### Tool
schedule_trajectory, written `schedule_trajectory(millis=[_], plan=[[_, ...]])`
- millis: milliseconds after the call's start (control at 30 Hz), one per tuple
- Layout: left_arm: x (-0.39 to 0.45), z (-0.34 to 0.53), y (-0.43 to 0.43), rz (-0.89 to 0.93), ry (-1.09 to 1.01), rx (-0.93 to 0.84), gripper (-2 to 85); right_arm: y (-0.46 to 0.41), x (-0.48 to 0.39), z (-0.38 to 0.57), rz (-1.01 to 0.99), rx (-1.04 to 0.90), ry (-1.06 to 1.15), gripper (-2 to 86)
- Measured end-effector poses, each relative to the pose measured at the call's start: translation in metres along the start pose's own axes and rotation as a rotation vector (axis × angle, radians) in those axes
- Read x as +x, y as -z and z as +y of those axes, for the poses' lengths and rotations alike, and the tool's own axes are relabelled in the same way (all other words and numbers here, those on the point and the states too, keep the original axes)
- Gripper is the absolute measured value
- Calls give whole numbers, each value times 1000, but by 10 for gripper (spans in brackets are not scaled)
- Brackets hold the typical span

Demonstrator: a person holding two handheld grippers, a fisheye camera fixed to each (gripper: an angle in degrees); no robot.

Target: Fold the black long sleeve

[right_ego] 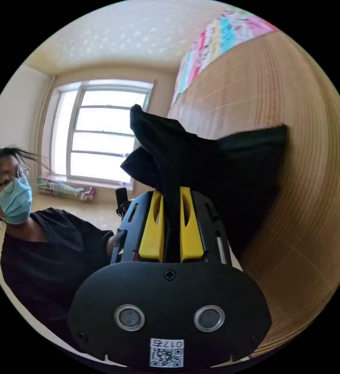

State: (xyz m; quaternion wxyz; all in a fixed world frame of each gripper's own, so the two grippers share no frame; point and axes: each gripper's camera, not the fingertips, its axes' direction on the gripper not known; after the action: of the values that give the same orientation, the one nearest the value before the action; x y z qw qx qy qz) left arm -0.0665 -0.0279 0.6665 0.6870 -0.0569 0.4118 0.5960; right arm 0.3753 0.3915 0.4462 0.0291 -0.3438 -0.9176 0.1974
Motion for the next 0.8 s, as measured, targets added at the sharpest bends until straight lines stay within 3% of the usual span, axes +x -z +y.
schedule_trajectory(millis=[133, 233, 400, 533, 667, 800], plan=[[-45, -5, -69, 102, 109, -121, 169, 70, 90, 88, 109, 100, -242, 136], [-55, -15, -100, 55, 121, -168, 182, 94, 107, 119, 84, 179, -240, 164], [-66, -42, -138, 67, 132, -201, 182, 83, 137, 110, -61, 182, -227, 144], [-93, -67, -183, 190, 228, -296, 123, 55, 152, 77, -102, 111, -198, 102], [-88, -75, -163, 165, 217, -269, 86, 26, 136, 57, -143, 84, -219, 74], [-60, -84, -64, 83, 124, -211, 82, -30, 68, 39, -133, 30, -118, 62]])
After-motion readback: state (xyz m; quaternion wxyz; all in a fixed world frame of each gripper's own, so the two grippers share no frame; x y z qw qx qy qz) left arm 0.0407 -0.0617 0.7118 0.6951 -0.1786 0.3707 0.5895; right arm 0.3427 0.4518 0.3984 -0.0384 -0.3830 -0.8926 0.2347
